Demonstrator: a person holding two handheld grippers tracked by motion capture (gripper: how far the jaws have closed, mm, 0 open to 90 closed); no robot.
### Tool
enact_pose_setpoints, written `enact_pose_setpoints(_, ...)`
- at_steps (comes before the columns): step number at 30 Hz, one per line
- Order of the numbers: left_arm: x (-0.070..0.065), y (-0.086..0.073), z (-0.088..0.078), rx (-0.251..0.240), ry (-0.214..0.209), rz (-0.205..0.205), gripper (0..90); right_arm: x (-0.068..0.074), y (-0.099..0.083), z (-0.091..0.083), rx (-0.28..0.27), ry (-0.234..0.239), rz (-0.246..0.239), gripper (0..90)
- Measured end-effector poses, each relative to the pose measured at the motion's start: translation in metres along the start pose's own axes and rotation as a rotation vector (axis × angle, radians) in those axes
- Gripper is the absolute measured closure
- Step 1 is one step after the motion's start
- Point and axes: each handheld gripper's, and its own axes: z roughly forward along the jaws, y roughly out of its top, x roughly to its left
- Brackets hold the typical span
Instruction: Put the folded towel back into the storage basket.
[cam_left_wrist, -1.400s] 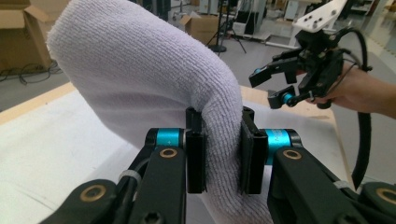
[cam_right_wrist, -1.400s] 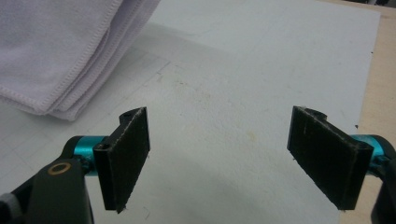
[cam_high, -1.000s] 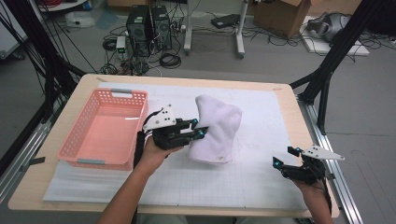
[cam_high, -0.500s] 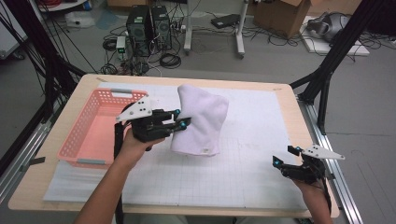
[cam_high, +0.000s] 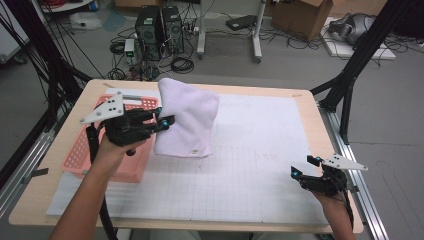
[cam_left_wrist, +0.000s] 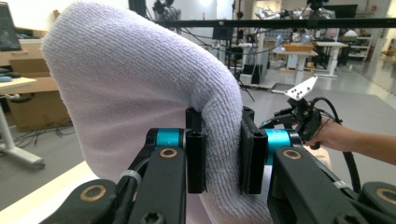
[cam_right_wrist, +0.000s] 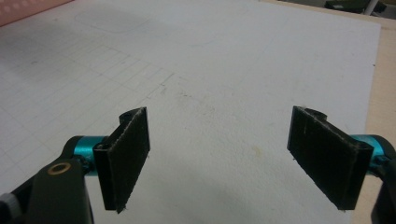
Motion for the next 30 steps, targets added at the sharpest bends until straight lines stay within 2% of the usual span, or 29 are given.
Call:
enact_pose_setpoints(12,0.020,0.010,-0.046,-0.033,0.041,-0.007,76.1,0.003,0.001,0.002,0.007,-0.004,-0.001,19.9)
enact_pose_setpoints(21,0.035,0.008,-0.087,-0.051,0.067,-0.011,76.1,0.004,0.000,0.003,0.012,-0.010,-0.004,19.9)
enact_pose_setpoints(25,0.043,0.003,-0.106,-0.041,0.095,-0.021,76.1,0.005,0.000,0.003,0.016,-0.014,-0.002,19.9)
enact_pose_setpoints(27,0.048,-0.004,-0.115,-0.036,0.110,-0.031,76.0,0.006,0.000,0.003,0.020,-0.018,-0.005,19.9)
enact_pose_setpoints(30,0.057,-0.019,-0.126,-0.026,0.142,-0.067,76.0,0.007,0.000,0.003,0.024,-0.020,-0.007,19.9)
